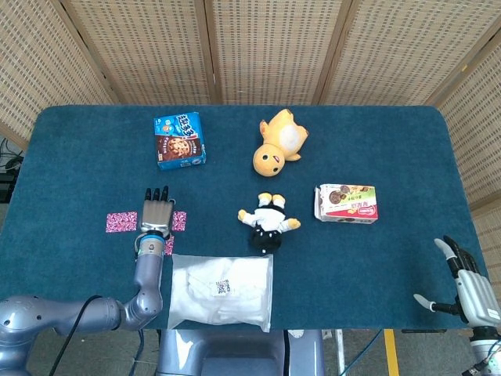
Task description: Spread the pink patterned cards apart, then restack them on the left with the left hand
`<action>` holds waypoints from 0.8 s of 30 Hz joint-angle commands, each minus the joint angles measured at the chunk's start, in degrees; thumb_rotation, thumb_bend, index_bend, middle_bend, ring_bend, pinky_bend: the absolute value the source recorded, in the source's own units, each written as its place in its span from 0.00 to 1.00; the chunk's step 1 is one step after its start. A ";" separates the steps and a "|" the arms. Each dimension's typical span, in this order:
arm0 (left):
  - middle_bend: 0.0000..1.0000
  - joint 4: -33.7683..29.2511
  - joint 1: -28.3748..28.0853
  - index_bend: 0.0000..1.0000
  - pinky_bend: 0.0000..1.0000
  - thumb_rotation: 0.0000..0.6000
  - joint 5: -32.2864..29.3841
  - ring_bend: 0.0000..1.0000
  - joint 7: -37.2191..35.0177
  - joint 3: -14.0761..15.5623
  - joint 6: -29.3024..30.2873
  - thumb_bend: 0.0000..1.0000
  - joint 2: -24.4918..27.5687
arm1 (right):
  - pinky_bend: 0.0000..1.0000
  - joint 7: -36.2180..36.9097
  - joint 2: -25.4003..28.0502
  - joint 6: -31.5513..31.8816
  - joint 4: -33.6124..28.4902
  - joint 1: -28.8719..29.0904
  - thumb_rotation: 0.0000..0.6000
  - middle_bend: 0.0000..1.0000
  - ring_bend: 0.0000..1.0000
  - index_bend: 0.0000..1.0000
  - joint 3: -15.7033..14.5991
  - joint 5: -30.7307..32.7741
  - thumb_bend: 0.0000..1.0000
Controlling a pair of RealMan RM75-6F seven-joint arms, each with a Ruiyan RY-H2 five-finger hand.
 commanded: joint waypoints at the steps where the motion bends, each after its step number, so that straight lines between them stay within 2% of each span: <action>1: 0.00 0.19 0.01 0.31 0.00 1.00 0.21 0.00 -0.09 -0.02 -0.01 0.25 -0.01 | 0.00 0.01 -0.01 0.00 0.03 -0.02 1.00 0.00 0.00 0.04 0.02 0.07 0.11; 24: 0.00 1.06 -0.08 0.32 0.00 1.00 -0.38 0.00 0.63 -0.23 -0.17 0.27 -0.54 | 0.00 0.05 0.03 -0.11 -0.04 0.00 1.00 0.00 0.00 0.04 0.03 0.04 0.11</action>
